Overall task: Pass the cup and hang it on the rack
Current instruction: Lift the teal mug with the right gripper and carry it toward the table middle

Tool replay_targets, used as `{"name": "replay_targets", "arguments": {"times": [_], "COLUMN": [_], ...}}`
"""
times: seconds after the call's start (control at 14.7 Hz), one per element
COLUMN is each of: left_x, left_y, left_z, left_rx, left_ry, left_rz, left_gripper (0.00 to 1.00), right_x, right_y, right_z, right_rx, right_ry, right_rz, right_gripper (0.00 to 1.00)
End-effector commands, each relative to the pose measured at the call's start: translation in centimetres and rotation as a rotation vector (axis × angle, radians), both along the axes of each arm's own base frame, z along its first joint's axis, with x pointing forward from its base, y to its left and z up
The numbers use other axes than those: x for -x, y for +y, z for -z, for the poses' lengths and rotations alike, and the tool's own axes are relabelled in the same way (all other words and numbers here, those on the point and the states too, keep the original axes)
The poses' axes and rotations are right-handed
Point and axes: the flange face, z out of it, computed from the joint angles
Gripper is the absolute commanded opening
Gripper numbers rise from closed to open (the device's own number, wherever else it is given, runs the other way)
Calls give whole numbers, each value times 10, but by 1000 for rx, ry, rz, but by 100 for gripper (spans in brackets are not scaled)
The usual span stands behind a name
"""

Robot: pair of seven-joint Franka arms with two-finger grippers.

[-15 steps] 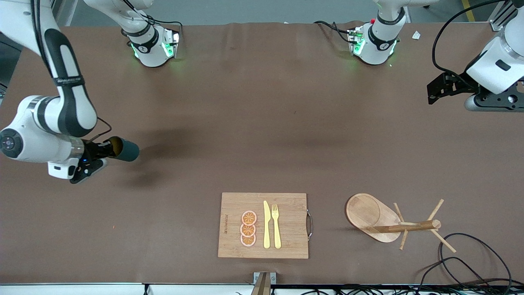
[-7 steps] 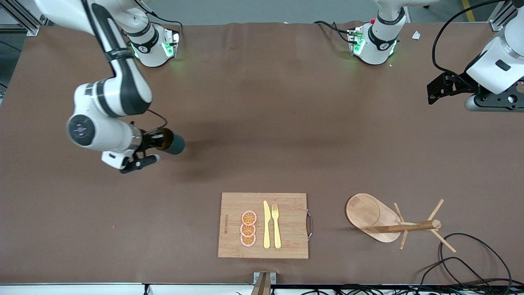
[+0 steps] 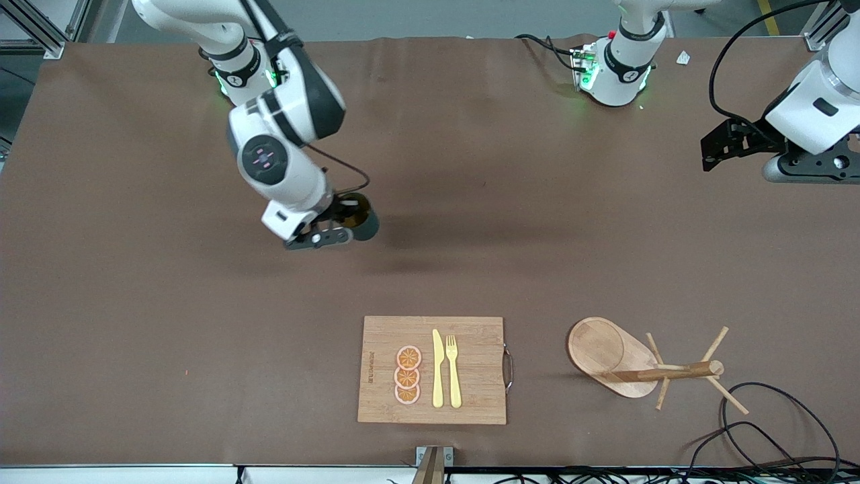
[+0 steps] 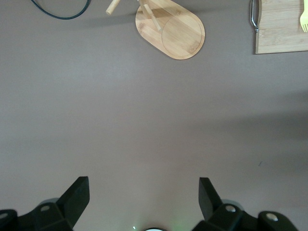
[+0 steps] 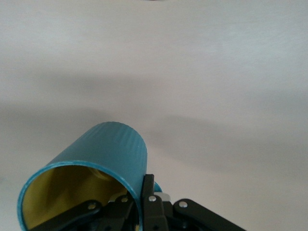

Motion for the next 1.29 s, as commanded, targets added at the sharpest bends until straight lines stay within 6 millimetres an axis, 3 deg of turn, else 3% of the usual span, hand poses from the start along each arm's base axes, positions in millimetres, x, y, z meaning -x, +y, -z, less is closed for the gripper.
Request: {"name": "replay_targets", "arguments": {"times": [0.0, 0.27, 0.48, 0.88, 1.09, 1.22], "left_x": [-2, -3, -5, -6, -7, -7], "left_y": [-3, -2, -2, 2, 3, 2], "left_z": [-5, -5, -5, -6, -6, -6], "left_rx": [15, 22, 26, 26, 27, 29], "left_ry": [-7, -11, -21, -26, -32, -33], "left_rz": [15, 14, 14, 9, 9, 10], "left_gripper": [100, 100, 100, 100, 100, 100], "right_x": [17, 32, 42, 48, 60, 60], "right_y": [41, 103, 137, 164, 176, 183], "right_z": [7, 25, 47, 80, 102, 107], "right_rx": [-2, 18, 38, 19, 30, 31], "right_ry": [-15, -21, -21, -54, -52, -55], "right_rz": [87, 174, 175, 206, 203, 217], "right_gripper": [0, 0, 0, 0, 1, 1]}}
